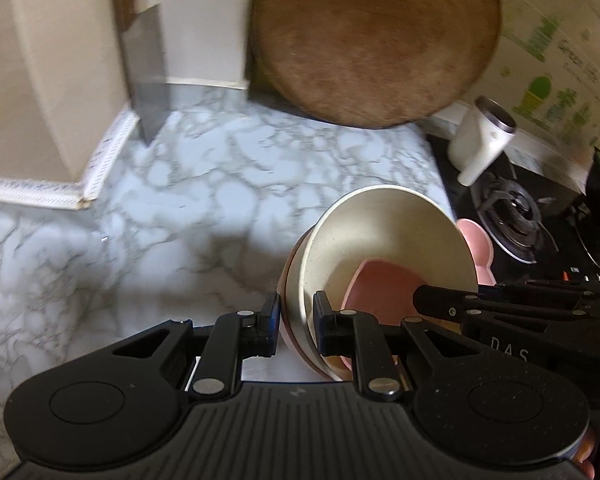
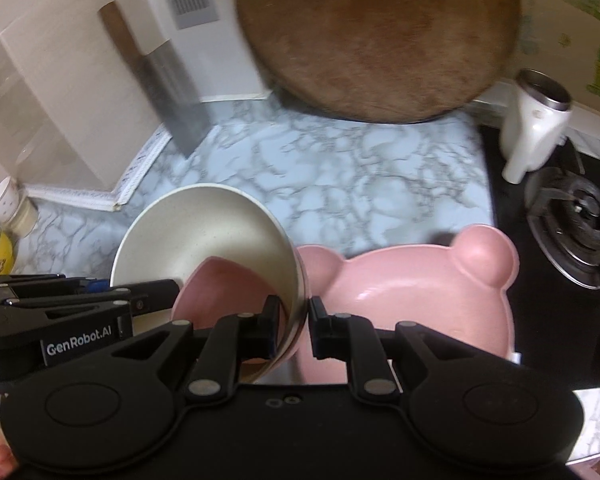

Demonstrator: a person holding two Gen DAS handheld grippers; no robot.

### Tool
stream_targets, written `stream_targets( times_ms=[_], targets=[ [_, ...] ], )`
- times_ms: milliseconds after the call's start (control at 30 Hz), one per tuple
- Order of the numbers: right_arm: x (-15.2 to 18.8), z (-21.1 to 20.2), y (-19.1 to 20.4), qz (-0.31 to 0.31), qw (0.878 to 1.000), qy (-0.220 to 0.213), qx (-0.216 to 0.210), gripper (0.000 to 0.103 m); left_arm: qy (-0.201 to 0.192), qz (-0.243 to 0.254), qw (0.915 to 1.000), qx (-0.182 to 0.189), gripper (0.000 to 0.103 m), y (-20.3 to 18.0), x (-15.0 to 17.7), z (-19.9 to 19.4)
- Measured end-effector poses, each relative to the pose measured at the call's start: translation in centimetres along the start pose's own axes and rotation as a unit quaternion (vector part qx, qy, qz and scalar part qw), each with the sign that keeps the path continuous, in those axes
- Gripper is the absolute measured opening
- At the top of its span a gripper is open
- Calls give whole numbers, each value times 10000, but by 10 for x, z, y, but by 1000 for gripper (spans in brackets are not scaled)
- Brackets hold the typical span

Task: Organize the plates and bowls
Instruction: 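Lift the stacked cream and pink bowls with both grippers, then carry the bowl stack over the pink bear plate and lower it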

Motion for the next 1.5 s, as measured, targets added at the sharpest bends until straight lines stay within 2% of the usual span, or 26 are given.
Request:
stream_targets(
  times_ms=[300, 600, 1000, 1500],
  targets=[
    [5, -10, -57, 376, 9987, -50, 346, 16, 149, 397, 9987, 278, 16, -58, -9, 25],
    [16, -4, -102, 679, 9961, 129, 549, 16, 416, 639, 9963, 400, 16, -100, -8, 59],
    [31, 13, -127, 905, 9936, 422, 530, 16, 708, 762, 9939, 360, 16, -118, 3, 91],
    [35, 26, -131, 902, 9930, 557, 516, 16, 826, 788, 9931, 271, 16, -118, 6, 103]
  ],
)
Point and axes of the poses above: each gripper's, at about its wrist camera, not at the fingertips, and z roughly the way its jaws point, y to its left, x to its underside, the point moved 9 cm from there along z, roughly the way its jaws point, and after that the axes turned 2 degrees about x, right-handed, at the moved point
